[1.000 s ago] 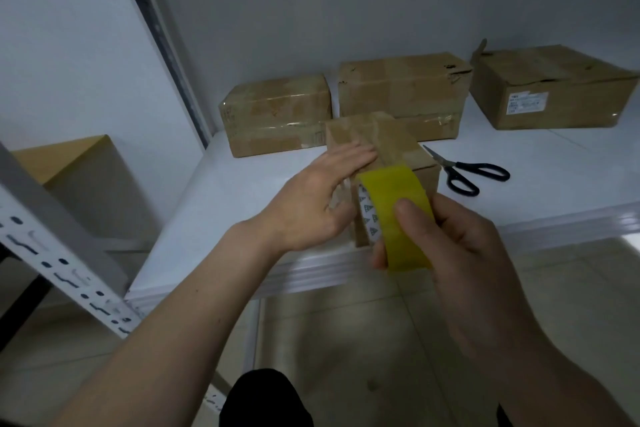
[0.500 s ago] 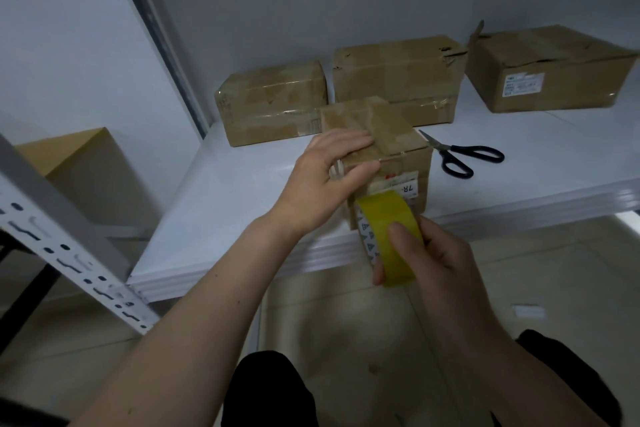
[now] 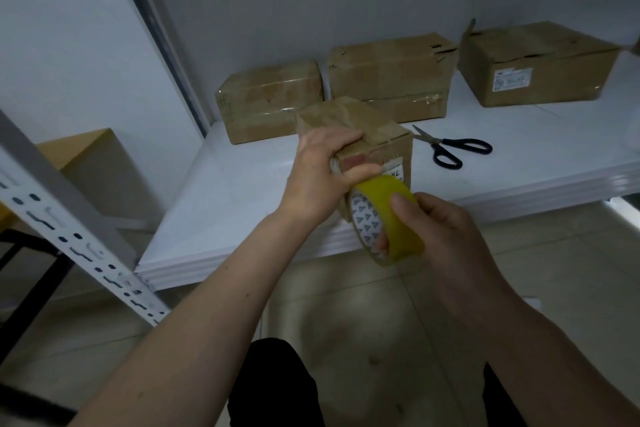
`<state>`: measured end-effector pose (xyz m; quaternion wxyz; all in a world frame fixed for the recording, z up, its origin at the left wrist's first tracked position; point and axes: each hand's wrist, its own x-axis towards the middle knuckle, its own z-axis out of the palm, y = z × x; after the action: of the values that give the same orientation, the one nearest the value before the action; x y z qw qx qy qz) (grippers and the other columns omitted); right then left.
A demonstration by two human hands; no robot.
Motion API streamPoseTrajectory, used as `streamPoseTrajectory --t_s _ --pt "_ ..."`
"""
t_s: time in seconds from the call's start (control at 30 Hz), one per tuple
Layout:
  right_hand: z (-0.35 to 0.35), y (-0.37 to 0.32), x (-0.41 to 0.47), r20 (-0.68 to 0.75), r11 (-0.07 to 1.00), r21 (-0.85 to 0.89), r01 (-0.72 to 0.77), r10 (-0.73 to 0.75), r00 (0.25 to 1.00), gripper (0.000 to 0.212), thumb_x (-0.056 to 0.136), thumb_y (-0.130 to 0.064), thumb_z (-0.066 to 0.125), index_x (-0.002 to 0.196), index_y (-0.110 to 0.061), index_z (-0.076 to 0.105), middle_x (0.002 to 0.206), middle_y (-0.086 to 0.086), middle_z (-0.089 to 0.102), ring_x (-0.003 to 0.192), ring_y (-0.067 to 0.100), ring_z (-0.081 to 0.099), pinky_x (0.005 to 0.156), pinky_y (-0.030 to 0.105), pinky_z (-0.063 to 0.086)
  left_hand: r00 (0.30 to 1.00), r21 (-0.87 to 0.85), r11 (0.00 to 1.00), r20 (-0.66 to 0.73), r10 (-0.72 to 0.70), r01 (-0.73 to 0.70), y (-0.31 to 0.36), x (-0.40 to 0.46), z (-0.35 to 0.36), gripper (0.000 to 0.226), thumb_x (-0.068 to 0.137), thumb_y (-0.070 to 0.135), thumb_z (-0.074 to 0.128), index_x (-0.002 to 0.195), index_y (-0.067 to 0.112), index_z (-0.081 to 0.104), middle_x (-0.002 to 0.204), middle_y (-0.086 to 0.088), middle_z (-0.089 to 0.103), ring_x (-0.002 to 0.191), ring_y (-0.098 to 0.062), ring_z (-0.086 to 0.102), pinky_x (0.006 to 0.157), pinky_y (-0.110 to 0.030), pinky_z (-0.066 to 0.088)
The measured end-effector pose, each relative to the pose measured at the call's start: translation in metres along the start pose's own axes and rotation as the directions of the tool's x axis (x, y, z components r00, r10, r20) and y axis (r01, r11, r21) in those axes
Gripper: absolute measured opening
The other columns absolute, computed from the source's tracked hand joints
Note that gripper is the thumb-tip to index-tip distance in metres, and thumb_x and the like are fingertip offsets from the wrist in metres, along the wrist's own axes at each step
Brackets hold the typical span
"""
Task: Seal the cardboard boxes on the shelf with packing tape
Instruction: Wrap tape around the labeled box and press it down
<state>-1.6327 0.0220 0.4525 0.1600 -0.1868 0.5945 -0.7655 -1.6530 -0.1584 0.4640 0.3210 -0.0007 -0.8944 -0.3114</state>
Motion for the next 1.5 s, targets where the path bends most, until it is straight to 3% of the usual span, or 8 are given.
streamPoseTrajectory --t_s 0.23,0.43,0.63,0.8,1.0,1.17,1.37,1.5 --pt "-0.002 -0.005 -0.003 0.017 1.0 0.016 -0.008 0.008 1.0 0.018 0.091 -0.02 0.057 0.083 -0.008 0.068 0.069 0.012 0.07 0.062 0.018 0.066 0.057 0.023 0.054 0.939 0.071 0.966 -0.225 0.26 -0.25 -0.008 -0.011 -0.003 0.037 0.082 0.036 0.07 0.102 0.004 0.072 0.107 -0.007 0.071 0.103 -0.01 0.062 0.105 -0.032 0.046" --pt "-0.005 -0.003 -0.002 -0.017 0.999 0.042 -0.006 0.007 1.0 0.022 0.09 -0.02 0.058 0.073 -0.01 0.067 0.067 0.012 0.07 0.062 0.02 0.066 0.056 0.022 0.054 0.833 0.153 0.884 -0.295 0.468 -0.442 -0.014 -0.013 0.005 0.023 0.083 0.017 0.076 0.1 0.001 0.075 0.102 -0.007 0.074 0.099 -0.012 0.067 0.105 -0.031 0.047" --pt "-0.01 -0.003 0.004 -0.011 1.0 0.018 -0.007 0.007 1.0 0.021 0.091 -0.021 0.057 0.077 -0.01 0.068 0.071 0.015 0.071 0.062 0.018 0.067 0.056 0.023 0.055 0.964 0.089 0.972 -0.135 0.229 -0.219 -0.016 -0.005 -0.007 0.045 0.084 0.041 0.067 0.113 0.007 0.072 0.12 -0.006 0.07 0.119 -0.013 0.06 0.106 -0.021 0.042" --pt "-0.011 -0.001 0.004 -0.006 1.0 0.019 -0.012 0.012 1.0 0.022 0.09 -0.023 0.058 0.073 -0.013 0.069 0.071 0.013 0.071 0.066 0.021 0.067 0.06 0.026 0.056 0.992 0.261 0.965 0.122 -0.039 0.006 -0.009 0.004 -0.021 0.092 0.073 0.078 0.044 0.143 0.018 0.05 0.154 -0.002 0.041 0.145 -0.017 0.03 0.12 -0.037 0.024" --pt "-0.01 -0.001 -0.003 0.005 0.995 -0.097 0.033 -0.032 0.999 0.035 0.081 -0.042 0.066 0.086 -0.008 0.069 0.08 -0.001 0.07 0.074 0.011 0.064 0.068 0.022 0.049 0.999 0.023 0.999 -0.039 0.029 -0.028 -0.013 -0.012 -0.014 0.061 0.082 0.06 0.056 0.128 0.021 0.061 0.141 -0.001 0.053 0.141 -0.017 0.037 0.115 -0.047 0.033" --pt "-0.024 -0.005 0.047 -0.228 0.957 -0.29 0.027 -0.096 0.969 0.035 0.092 -0.037 0.057 0.124 -0.023 0.055 0.117 -0.007 0.062 0.104 0.009 0.059 0.089 0.034 0.046 0.985 -0.191 0.967 0.079 -0.156 0.168 -0.004 -0.021 -0.004 0.055 0.078 0.066 0.055 0.129 0.049 0.044 0.156 0.0 0.028 0.149 -0.014 0.018 0.12 -0.043 0.027" --pt "-0.017 0.007 0.078 0.045 0.947 -0.308 0.086 -0.076 0.996 0.03 0.092 -0.021 0.062 0.122 -0.02 0.059 0.107 -0.006 0.068 0.101 0.012 0.065 0.094 0.041 0.052 0.896 -0.598 0.691 0.111 -0.431 0.406 0.026 -0.01 0.004 0.06 0.097 0.036 0.058 0.145 0.031 0.024 0.122 -0.001 0.06 0.102 -0.011 0.065 0.085 -0.024 0.055" --pt "-0.013 -0.037 0.087 0.058 0.95 -0.206 0.234 -0.227 0.972 0.065 0.066 -0.036 0.071 0.128 -0.031 0.049 0.126 -0.001 0.057 0.115 0.012 0.055 0.096 0.03 0.046 0.737 -0.75 0.396 0.176 -0.652 0.529 0.062 0.013 -0.015 0.062 0.097 0.047 0.054 0.148 0.029 0.023 0.13 0.0 0.054 0.103 -0.024 0.064 0.083 -0.049 0.057"
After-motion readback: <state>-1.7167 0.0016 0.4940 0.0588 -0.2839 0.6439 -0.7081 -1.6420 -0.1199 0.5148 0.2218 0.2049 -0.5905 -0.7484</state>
